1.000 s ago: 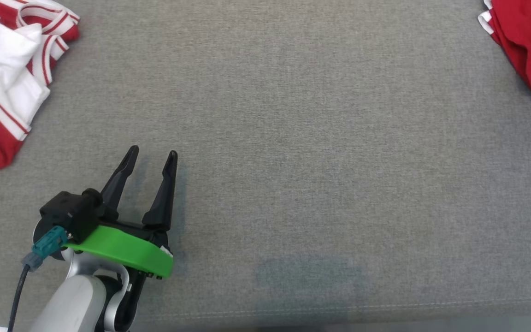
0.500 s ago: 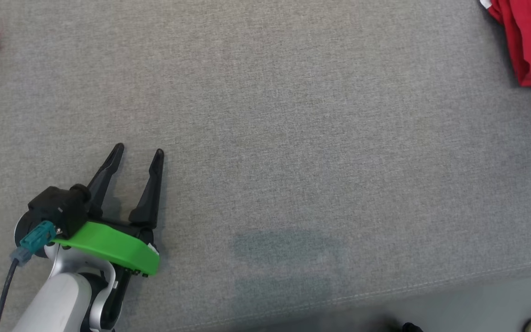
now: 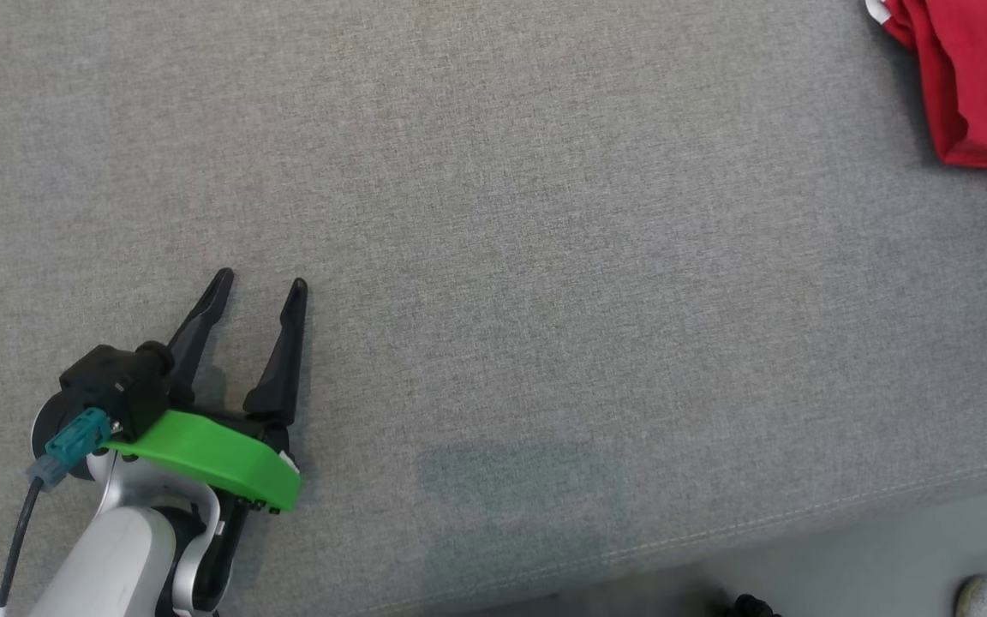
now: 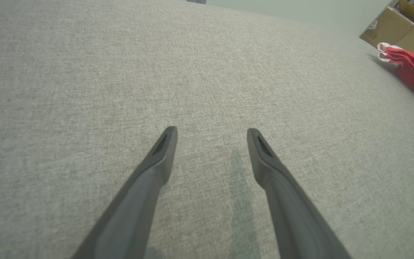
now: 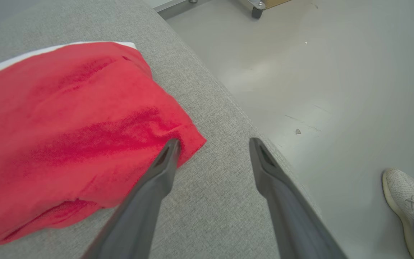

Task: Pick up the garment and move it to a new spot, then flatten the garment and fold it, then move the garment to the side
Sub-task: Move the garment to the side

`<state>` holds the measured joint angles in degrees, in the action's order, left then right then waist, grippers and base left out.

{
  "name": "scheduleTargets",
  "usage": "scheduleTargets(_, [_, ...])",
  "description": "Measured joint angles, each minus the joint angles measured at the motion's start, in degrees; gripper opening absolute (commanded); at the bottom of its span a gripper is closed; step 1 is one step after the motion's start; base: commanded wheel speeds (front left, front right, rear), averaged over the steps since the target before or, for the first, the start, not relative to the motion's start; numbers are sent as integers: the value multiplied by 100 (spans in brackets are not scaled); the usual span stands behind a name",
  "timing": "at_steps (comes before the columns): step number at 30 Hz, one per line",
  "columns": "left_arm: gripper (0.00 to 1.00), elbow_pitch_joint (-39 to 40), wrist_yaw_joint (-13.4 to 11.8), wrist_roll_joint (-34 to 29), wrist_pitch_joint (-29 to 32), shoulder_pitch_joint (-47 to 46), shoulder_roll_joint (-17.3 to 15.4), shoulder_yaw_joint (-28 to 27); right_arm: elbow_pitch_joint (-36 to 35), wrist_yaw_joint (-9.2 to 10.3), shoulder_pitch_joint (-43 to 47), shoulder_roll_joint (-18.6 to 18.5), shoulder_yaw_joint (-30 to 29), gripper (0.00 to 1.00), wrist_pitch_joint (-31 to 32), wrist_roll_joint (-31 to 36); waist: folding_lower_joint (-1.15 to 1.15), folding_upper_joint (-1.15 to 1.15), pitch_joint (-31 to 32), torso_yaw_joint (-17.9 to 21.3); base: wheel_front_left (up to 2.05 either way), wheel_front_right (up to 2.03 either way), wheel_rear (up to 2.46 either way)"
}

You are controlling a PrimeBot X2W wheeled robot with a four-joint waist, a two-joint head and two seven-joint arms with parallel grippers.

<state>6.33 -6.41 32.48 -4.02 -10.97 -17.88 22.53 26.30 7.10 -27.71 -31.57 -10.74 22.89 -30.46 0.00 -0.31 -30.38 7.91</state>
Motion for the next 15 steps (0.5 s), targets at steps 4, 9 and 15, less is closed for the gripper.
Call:
scheduleTargets(4, [100, -42, 0, 4, -63, -19, 101, 4, 19, 1, 13, -16, -42, 100, -365, 133, 0, 0, 102, 5, 0, 0, 0])
scheduleTargets(9, [100, -258, 0, 11, -269, -21, 177, -7, -391, -66, 12, 54, -34, 100, -1104, 238, 0, 0, 362, -15, 0, 0, 0])
scheduleTargets(15, [100, -606, 0, 8, -586, -5, 205, -88, -1094, -205, 171, 136, 36, 100, -2050, 416, 0, 0, 799, -88, 0, 0, 0])
